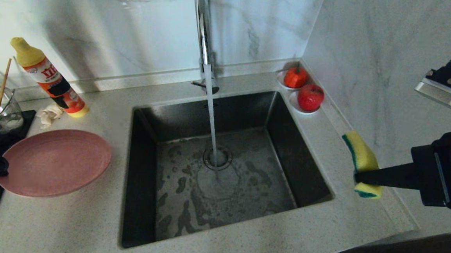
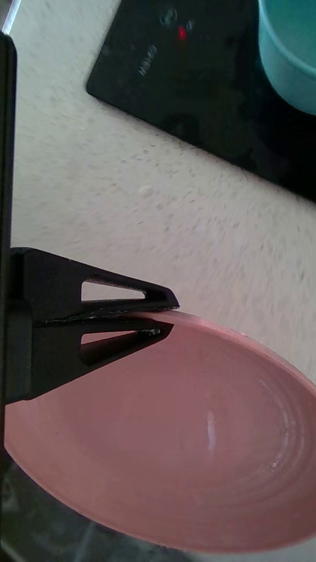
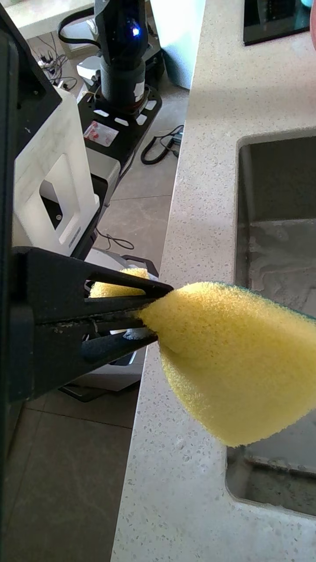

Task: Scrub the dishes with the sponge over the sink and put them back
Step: Place the plate on the table

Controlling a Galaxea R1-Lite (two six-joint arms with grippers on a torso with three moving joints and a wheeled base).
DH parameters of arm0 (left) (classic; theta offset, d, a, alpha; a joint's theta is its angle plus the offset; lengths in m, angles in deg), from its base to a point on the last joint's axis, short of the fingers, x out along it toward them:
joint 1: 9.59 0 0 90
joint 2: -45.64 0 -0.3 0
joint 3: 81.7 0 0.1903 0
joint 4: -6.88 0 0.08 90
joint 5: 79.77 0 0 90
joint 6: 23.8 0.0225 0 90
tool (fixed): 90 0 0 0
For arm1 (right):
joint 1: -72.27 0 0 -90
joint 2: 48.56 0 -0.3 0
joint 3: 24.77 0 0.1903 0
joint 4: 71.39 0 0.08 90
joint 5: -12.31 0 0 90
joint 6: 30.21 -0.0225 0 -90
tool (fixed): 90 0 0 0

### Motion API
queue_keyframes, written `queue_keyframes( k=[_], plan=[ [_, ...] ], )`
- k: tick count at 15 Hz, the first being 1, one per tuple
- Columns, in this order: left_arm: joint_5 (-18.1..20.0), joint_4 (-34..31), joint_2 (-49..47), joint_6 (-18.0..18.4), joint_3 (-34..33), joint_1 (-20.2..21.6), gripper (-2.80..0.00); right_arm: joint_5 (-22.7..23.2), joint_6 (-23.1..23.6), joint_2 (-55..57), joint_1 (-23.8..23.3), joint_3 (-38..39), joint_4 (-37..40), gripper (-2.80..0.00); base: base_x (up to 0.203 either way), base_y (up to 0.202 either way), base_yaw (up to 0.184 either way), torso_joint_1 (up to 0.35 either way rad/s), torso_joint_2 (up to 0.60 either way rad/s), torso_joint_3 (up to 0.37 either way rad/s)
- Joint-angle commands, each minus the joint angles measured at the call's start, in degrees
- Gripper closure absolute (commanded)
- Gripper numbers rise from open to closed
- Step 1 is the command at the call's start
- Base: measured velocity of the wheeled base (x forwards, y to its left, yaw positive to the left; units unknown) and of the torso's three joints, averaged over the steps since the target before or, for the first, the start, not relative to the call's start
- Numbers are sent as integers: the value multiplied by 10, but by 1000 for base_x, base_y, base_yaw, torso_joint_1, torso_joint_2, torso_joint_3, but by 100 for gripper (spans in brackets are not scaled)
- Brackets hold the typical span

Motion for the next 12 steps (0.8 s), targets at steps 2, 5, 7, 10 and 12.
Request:
queue_keyframes(
  k=[2, 5, 7, 10, 12],
  plan=[
    [70, 51, -58, -2, -32, 34, 0, 0, -1, 3, 0, 0, 2, 0, 0, 0, 0, 0, 0, 0],
    [78, 96, -84, -3, -35, 40, 0, 0, -1, 1, -1, 0, 3, 0, 0, 0, 0, 0, 0, 0],
    [76, 113, -106, -2, -31, 51, 0, 0, -1, 1, 0, 1, 3, 0, 0, 0, 0, 0, 0, 0],
    [76, 116, -127, 18, -29, 84, 0, 4, -1, 2, 0, 6, 0, 0, 0, 0, 0, 0, 0, 0],
    [78, 114, -126, 22, -33, 86, 0, 6, -1, 2, -1, 8, 0, 0, 0, 0, 0, 0, 0, 0]
  ],
)
